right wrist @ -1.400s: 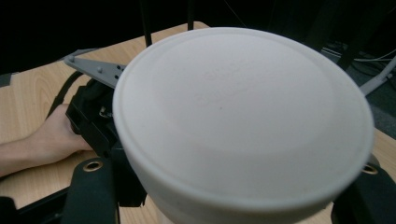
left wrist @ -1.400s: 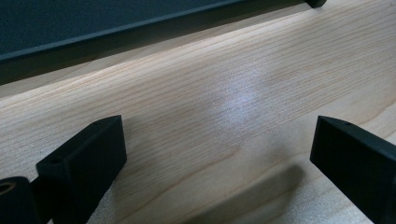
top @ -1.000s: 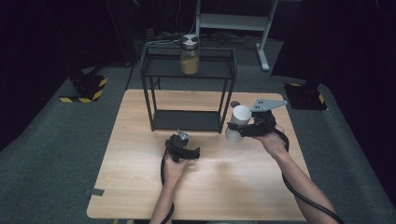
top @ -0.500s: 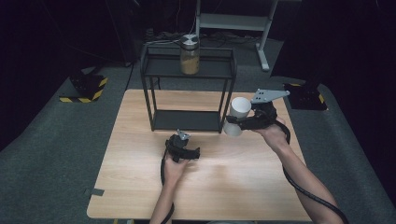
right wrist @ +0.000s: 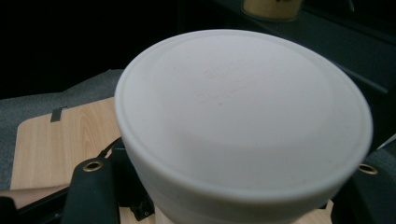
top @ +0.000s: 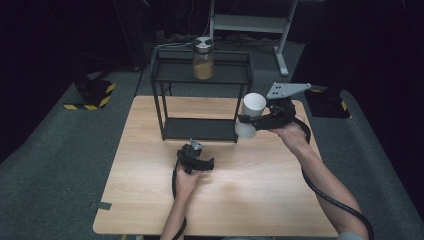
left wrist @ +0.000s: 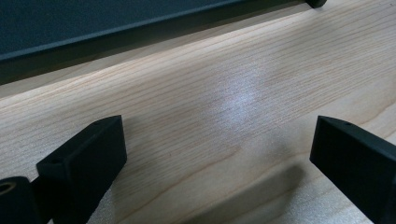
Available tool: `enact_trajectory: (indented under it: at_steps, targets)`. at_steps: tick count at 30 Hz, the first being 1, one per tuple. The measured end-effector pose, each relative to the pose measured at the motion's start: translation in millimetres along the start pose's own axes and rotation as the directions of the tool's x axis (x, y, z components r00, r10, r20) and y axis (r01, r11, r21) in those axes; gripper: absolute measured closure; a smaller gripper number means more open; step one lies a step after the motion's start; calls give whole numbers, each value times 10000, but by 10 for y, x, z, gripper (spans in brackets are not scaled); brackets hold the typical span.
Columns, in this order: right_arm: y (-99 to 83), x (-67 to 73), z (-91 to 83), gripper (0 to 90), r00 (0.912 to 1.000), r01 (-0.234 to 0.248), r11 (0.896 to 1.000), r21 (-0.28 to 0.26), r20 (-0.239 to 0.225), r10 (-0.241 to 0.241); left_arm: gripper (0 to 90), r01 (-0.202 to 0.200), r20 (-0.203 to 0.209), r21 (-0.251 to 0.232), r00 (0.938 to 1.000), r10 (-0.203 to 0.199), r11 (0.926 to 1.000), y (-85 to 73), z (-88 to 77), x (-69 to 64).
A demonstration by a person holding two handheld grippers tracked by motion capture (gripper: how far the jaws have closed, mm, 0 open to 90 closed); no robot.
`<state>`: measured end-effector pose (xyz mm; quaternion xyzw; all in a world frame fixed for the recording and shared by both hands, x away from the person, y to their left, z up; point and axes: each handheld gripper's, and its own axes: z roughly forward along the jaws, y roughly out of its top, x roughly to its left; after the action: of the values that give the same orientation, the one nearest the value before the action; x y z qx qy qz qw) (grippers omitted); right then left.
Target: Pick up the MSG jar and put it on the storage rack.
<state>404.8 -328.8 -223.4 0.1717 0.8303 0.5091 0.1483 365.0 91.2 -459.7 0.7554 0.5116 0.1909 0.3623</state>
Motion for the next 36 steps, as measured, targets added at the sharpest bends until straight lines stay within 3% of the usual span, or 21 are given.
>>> enact_trajectory:
  at_steps: [14, 23, 36]
  targets:
    - [371, -44, 24, 348, 9993, 315, 9994, -118, -193, -318, 38, 34, 35, -18, 10000, -34, 10000, -4, -1, 9]
    - [530, -114, 44, 348, 9993, 206, 9994, -261, -294, -214, 38, 34, 41, -23, 10000, -34, 10000, -4, -1, 10]
    - [783, -217, 95, 348, 10000, 36, 9994, -341, -83, -38, 38, 58, 24, -40, 10000, -58, 10000, -7, 0, 5]
